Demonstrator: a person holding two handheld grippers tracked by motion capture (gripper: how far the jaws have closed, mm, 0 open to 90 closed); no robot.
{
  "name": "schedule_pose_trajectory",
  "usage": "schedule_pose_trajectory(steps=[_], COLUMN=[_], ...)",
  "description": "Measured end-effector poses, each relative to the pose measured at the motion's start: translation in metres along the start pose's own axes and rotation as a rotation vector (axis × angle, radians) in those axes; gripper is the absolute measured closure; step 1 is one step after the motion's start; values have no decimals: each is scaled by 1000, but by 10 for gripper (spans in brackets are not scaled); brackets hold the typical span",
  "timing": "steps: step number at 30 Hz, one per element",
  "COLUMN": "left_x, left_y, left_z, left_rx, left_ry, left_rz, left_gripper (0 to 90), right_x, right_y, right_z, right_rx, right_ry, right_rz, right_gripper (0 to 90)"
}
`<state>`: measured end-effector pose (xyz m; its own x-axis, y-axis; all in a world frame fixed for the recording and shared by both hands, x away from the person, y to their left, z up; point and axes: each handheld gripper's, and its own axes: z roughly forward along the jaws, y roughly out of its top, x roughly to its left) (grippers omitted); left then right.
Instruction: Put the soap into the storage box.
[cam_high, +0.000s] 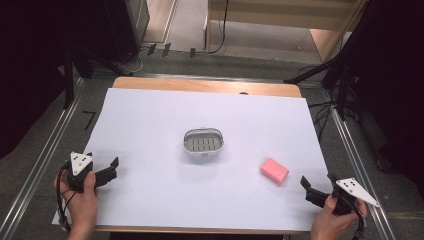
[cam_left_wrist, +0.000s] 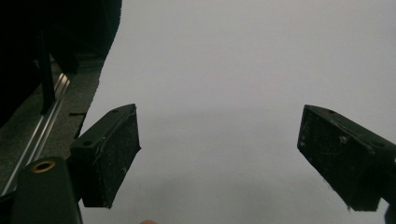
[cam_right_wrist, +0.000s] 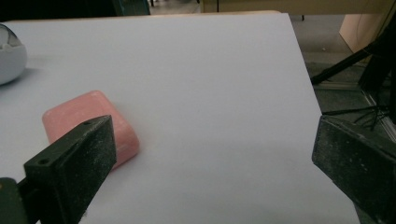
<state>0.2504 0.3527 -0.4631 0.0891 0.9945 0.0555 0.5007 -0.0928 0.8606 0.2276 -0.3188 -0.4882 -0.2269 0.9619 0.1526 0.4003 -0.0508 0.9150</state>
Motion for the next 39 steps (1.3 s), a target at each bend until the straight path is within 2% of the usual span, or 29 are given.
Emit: schedule_pose_trajectory(steps=[2,3,4,6,7,9,10,12,13,14,17,19,20,21,24,25,28,32,34,35,38,39], left_x=[-1,-1,-3,-3,-2,-2,-2,-3,-3,-3,-4,-3,-3,-4,-5,-5,-5,-4,-6,-7,-6,-6], left_y=[0,0,0,0,1,1,2,2,2,2,2,2,2,2,2,2,2,2,2,2,2,2], left_z=[1,1,1,2,4,5,5,5,5,5,5,6,7,7,7,7,7,6,6,7,7,7], left_rx=[10,10,11,12,32,40,47,48,48,45,42,56,59,57,59,64,68,56,53,55,60,60], left_ry=[3,3,8,7,11,15,17,26,26,32,36,38,39,42,47,52,50,52,57,60,59,59], left_rz=[8,8,22,27,20,11,7,15,15,18,20,14,11,16,23,26,27,20,33,45,40,40], left_gripper=[138,138,138,138,138,138,136,134,131,128,126,117,117,112,107,107,83,83,83,81,63,58], right_x=[2,2,3,4,3,3,1,-1,-1,-3,-2,1,1,4,11,11,19,24,29,35,48,48], right_y=[1,1,3,4,5,5,7,10,10,12,13,15,15,16,18,18,23,33,38,42,46,46], right_z=[3,3,8,9,10,10,11,13,13,15,18,21,21,23,28,28,31,33,36,41,49,49], right_rx=[36,36,84,89,101,104,125,144,144,178,209,253,253,289,376,376,434,452,481,518,582,582], right_ry=[1,1,20,19,30,40,78,122,122,177,197,206,206,231,236,236,223,228,239,250,263,263], right_rz=[-13,-13,-47,-57,-58,-56,-62,-59,-59,-73,-89,-116,-116,-131,-191,-191,-263,-294,-322,-363,-429,-429], right_gripper=[3,3,0,0,0,0,0,0,0,0,0,0,0,0,0,0,0,0,0,0,0,0])
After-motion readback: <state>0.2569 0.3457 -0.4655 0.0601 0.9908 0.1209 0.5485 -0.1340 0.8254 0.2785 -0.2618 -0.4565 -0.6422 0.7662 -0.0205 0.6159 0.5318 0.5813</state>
